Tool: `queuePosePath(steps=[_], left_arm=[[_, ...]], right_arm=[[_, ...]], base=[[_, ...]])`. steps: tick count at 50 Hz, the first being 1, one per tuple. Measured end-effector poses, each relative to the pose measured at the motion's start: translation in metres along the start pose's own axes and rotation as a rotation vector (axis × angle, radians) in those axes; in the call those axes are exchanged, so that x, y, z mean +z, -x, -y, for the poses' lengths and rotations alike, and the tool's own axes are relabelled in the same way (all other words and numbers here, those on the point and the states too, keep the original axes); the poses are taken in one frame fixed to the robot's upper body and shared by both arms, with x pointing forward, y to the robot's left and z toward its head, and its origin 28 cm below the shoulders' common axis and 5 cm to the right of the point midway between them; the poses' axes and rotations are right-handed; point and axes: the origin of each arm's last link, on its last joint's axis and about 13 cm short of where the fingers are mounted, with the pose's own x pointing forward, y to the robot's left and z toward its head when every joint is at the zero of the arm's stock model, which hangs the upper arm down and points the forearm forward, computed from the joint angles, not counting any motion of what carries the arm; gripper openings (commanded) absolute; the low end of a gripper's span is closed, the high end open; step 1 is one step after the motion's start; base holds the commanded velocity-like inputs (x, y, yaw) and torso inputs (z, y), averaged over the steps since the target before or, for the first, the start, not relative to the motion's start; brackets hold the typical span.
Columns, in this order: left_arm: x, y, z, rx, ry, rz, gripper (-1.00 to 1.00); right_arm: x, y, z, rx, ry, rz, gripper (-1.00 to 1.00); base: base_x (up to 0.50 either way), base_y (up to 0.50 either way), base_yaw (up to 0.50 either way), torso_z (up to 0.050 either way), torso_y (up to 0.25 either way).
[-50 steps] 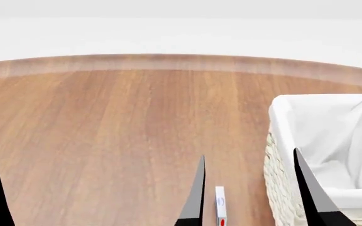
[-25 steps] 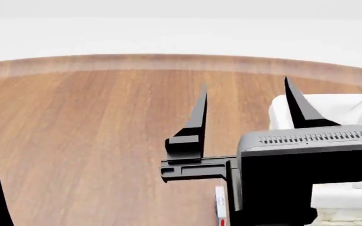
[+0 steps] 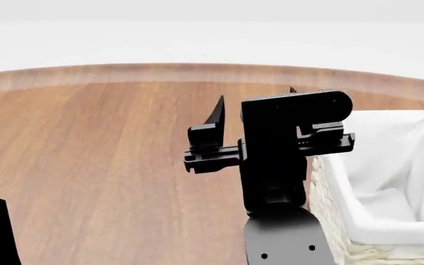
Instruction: Pick up the cream cheese box, and put it in the basket.
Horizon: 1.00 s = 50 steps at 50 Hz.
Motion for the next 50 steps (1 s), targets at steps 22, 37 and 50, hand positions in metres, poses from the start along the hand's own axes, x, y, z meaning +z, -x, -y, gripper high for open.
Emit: queuePosePath(steps=[22, 37, 50], left_arm=[[0.0, 0.001, 0.0, -0.015, -0.005, 0.005, 1.0], [0.0, 0.001, 0.0, -0.019, -0.016, 0.011, 1.0], [0.0, 0.001, -0.001, -0.02, -0.021, 0.014, 1.0]], right_arm=[[-0.081, -0.035, -0.011, 0.012, 0.025, -0.244, 1.0], [-0.117, -0.037, -0.013, 0.022, 0.044, -0.35, 1.0], [-0.144, -0.036, -0.012, 0.023, 0.062, -0.427, 1.0]], base=[[0.0, 0.0, 0.0, 0.0, 0.0], [0.0, 0.0, 0.0, 0.0, -0.083], [0.0, 0.0, 0.0, 0.0, -0.223]])
